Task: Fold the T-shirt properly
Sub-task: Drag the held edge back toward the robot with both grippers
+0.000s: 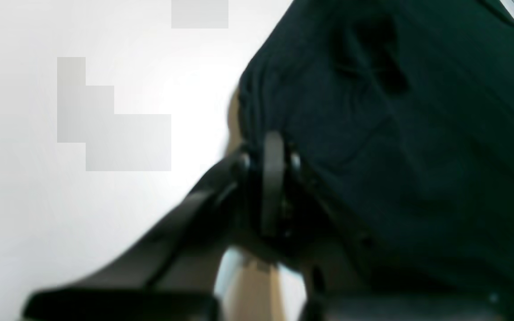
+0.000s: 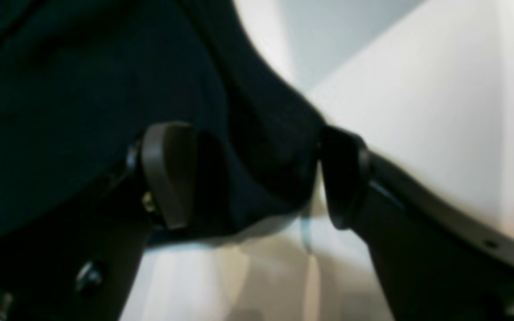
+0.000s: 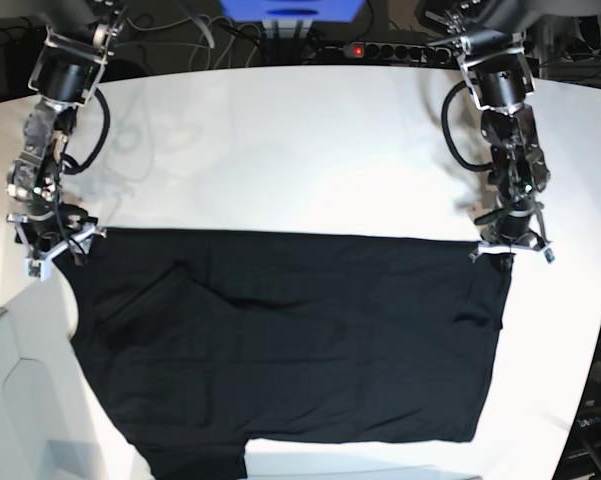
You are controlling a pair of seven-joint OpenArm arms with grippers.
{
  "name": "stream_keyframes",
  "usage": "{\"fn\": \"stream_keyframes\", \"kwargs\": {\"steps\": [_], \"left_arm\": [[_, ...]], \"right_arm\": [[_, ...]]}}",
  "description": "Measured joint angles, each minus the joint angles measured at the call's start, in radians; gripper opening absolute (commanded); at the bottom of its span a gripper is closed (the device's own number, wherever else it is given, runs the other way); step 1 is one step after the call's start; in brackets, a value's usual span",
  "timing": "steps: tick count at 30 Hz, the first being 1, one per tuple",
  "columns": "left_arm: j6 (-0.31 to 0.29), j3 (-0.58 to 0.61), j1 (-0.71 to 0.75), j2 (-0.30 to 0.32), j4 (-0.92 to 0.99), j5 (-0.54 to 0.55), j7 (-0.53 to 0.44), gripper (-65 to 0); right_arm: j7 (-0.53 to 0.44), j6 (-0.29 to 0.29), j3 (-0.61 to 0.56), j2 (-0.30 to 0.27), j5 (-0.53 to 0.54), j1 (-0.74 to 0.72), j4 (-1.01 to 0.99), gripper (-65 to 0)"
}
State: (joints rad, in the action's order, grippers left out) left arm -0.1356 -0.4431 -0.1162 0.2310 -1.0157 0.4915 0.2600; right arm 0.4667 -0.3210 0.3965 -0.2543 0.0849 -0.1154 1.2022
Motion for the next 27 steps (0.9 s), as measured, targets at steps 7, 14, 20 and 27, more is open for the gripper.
{"fn": "stream_keyframes", "kwargs": {"steps": [7, 14, 20, 27], "left_arm": [[-0.011, 0.0, 0.016, 0.002, -0.001, 0.008, -0.014, -65.0], [-0.016, 0.0, 0.05, 0.005, -0.019, 0.011, -0.027, -65.0], [-0.019, 0.0, 0.119, 0.004, -0.082, 0.015, -0.032, -65.0], [-0.001, 0.0, 0.245, 0.001, -0.227, 0.007, 0.001, -65.0]], "right_arm": [[-0.04, 0.003, 0.0, -0.001, 0.021, 0.036, -0.002, -27.0], [-0.046, -0.008, -0.003, 0.002, 0.028, 0.051, 0.003, -57.8], [-0.072, -0.012, -0.003, -0.003, 0.029, 0.084, 0.015, -65.0], [-0.059, -0.012, -0.002, -0.006, 0.021, 0.159, 0.089, -65.0]]}}
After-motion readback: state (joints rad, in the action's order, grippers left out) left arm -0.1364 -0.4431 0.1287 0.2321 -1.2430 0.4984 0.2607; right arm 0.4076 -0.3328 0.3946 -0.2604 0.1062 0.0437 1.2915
